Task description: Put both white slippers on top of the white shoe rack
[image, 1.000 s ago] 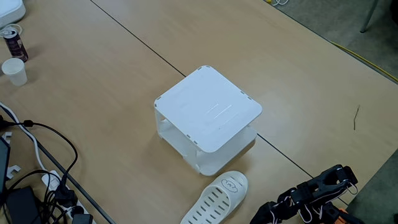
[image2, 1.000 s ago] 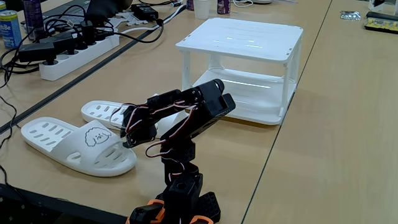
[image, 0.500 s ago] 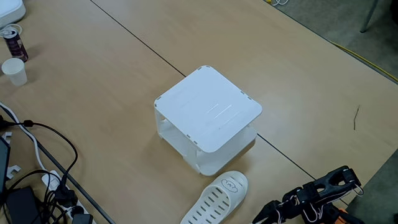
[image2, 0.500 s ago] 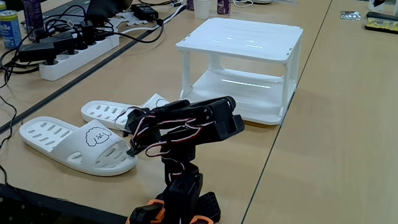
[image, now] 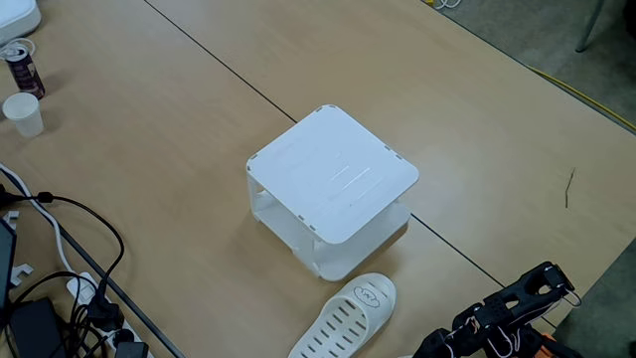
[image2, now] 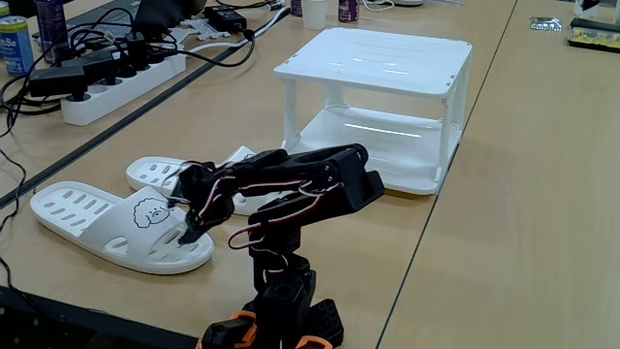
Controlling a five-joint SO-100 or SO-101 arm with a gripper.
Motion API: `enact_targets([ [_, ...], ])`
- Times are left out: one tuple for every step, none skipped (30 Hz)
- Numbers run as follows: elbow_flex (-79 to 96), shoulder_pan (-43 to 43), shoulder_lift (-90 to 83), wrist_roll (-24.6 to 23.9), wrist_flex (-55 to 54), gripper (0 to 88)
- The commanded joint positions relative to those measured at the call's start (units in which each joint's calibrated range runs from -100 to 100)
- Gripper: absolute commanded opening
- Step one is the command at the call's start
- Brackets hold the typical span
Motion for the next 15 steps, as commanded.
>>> enact_targets([
  [-4.7, -1.8, 0.0, 0.4, -0.7, 21.9],
  [-5.2, -1.9, 0.0, 0.4, -0.9, 21.9],
  [-5.5, -1.9, 0.0, 0.4, -1.1, 21.9],
  [-5.4, -1.9, 0.0, 0.4, -2.6, 21.9],
  [-4.8, -1.9, 0.0, 0.4, -5.0, 21.8],
  [-3.8, -1.9, 0.1, 0.4, -7.4, 21.6],
  [-2.4, -1.9, 0.1, 0.4, -9.8, 21.4],
  [-0.8, -1.6, 0.1, 0.4, -12.1, 21.3],
  [0.9, -1.5, 0.1, 0.4, -14.3, 21.3],
  [2.7, -1.4, 0.1, 0.4, -16.7, 21.3],
  [4.4, -1.4, 0.1, 0.4, -19.1, 21.3],
  [6.2, -1.4, 0.1, 0.4, -21.4, 21.2],
  [8.2, -1.3, 0.1, 0.4, -23.8, 21.2],
  [8.5, -1.2, 0.3, 0.4, -24.5, 21.2],
  [8.2, -1.0, 0.8, 0.4, -25.0, 21.2],
])
